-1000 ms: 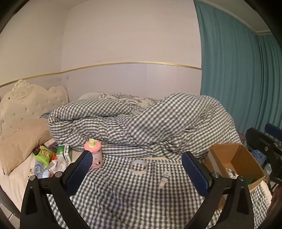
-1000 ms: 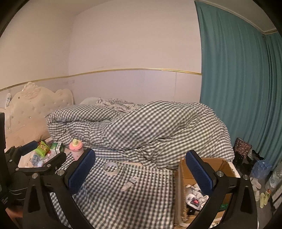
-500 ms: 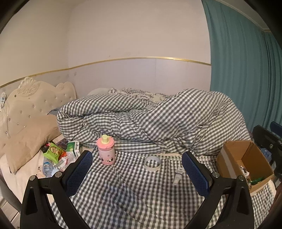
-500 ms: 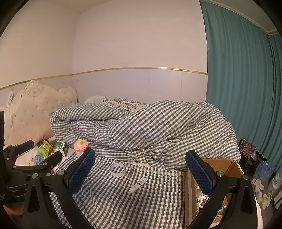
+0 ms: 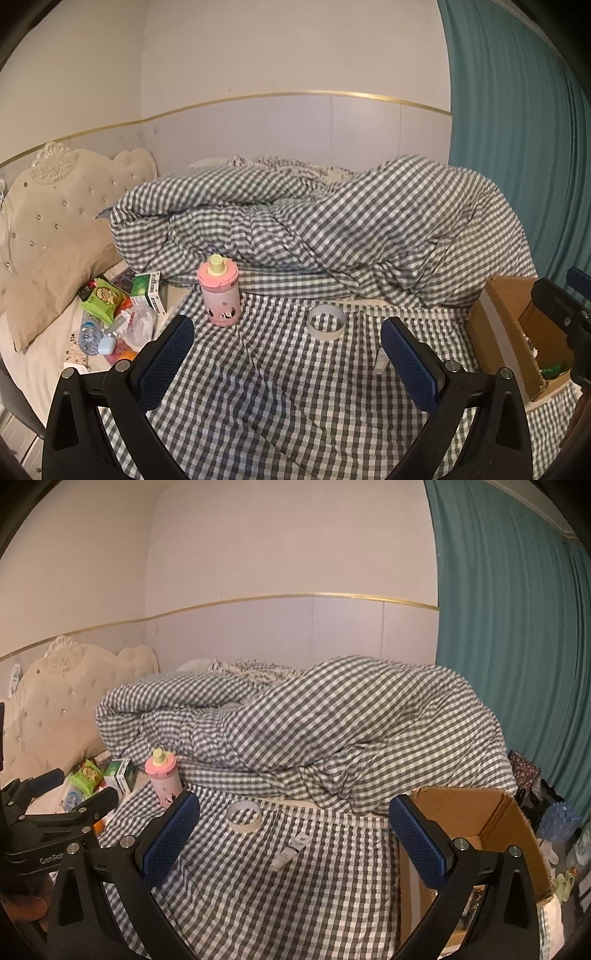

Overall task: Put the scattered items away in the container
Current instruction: 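Move both grippers back from the box toward the white tube and tape roll, then close the left gripper on the tape roll rim while the right grasps the white tube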

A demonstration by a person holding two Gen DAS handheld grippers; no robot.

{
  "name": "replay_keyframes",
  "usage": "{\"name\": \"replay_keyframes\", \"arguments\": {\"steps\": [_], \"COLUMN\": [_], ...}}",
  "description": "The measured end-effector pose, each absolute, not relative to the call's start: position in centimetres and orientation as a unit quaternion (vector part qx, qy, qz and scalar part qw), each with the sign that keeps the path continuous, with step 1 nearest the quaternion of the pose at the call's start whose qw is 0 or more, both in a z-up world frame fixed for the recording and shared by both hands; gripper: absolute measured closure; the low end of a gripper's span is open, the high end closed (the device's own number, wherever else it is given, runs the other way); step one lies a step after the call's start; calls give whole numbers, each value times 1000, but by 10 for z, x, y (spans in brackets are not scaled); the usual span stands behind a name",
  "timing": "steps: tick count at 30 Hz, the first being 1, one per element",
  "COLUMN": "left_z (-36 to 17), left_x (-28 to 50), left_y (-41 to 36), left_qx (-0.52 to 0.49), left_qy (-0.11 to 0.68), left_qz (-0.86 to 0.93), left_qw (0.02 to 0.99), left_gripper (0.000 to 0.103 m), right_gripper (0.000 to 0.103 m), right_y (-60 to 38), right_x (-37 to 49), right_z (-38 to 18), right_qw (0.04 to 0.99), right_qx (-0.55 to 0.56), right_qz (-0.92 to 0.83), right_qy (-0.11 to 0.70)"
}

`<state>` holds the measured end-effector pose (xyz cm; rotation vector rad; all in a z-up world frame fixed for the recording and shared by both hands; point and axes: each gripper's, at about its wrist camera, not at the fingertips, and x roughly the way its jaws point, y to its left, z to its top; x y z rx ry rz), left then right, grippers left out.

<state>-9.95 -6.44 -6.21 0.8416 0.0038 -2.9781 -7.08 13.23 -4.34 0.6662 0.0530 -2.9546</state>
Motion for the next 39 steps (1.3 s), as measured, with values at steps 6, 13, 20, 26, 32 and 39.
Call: {"name": "replay_keyframes", "arguments": {"steps": [6,13,20,26,32,39], "left_z": [-88,-115,-144,-170,-195,-225], "left_x": [-124,-158,-192,-214,-237,-270], "left_y": [-66,-72,-76,-77,-76,-74], "left_qx": [295,312,332,348,361,365], "left_qy": [9,12,9,13,15,6], "left_qz": [-955,-950,-943,-937,-932,-931], "left_qw": [21,28,34,32,28,29], "left_gripper": [0,0,0,0,0,0], "right_gripper": [0,0,0,0,0,0], "right_y": [134,131,129,124,117,113], "right_x": [-94,-126,-160,-184,-207,-234], "right_z": [-68,-108,-141,-166,-195,-233], "right_qw": [59,50,48,51,57,65], "right_qx": [244,275,309,332,353,392], "right_qz": [-968,-960,-949,-941,-933,-917], "right_qy": [18,32,35,36,37,29]}}
